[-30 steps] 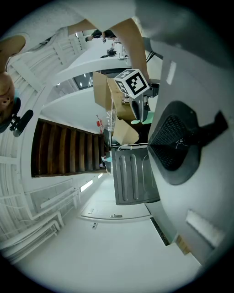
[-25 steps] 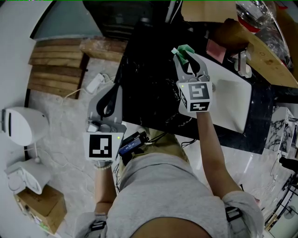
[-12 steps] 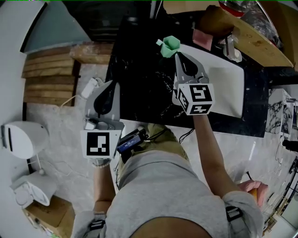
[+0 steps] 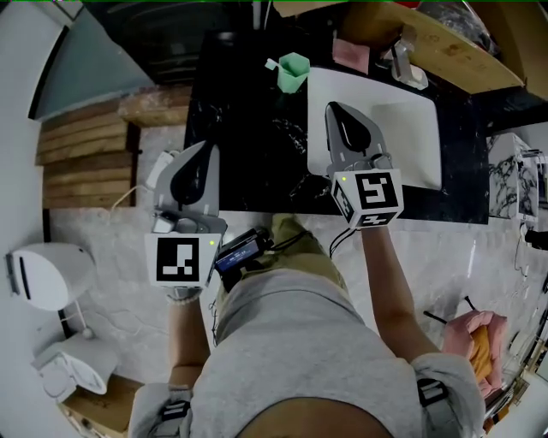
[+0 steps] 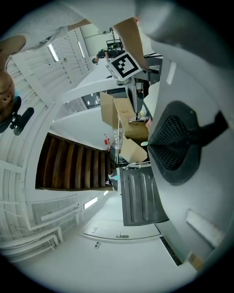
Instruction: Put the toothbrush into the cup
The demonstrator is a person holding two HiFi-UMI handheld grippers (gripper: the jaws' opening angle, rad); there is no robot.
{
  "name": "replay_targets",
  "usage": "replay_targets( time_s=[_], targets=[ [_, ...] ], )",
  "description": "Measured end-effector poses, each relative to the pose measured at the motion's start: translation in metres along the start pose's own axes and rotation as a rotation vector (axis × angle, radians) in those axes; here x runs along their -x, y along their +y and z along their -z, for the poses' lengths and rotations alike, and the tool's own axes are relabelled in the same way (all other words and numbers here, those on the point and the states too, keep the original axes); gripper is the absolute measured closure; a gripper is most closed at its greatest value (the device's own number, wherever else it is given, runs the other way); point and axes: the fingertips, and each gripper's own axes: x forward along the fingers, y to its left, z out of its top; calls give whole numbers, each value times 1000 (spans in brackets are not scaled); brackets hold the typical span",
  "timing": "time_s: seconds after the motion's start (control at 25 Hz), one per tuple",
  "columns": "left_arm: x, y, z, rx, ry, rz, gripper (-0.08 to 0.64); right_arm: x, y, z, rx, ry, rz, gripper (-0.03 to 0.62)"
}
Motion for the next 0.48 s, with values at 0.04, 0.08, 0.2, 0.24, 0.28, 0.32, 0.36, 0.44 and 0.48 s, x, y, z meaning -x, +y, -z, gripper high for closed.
replay_targets(
  time_s=[0.04, 0.08, 0.2, 0.24, 0.28, 0.32, 0.36, 0.44, 0.48],
  targets=[
    [1, -2, -1, -5, -5, 8, 551, 6, 0, -1, 3, -4, 4, 601],
    [1, -4, -3, -9, -11, 16, 551, 12, 1, -3, 3, -8, 9, 601],
    [3, -10, -6, -24, -17, 39, 551, 30, 1, -7, -1, -23, 22, 601],
    [4, -12, -7, -26, -20, 45, 551, 36, 1, -9, -1, -29, 26, 601],
    [5, -13, -8, -27, -25, 50, 551, 42, 2, -10, -2, -33, 30, 601],
    [5, -15, -9, -27, -29, 55, 551, 48, 2, -11, -4, -37, 34, 601],
    [6, -17, -10, -27, -30, 61, 551, 53, 2, -12, -6, -41, 38, 601],
    [7, -21, -10, -29, -29, 74, 551, 64, 3, -13, -14, -45, 48, 601],
    [7, -23, -10, -30, -29, 81, 551, 70, 3, -13, -18, -47, 53, 601]
  ],
)
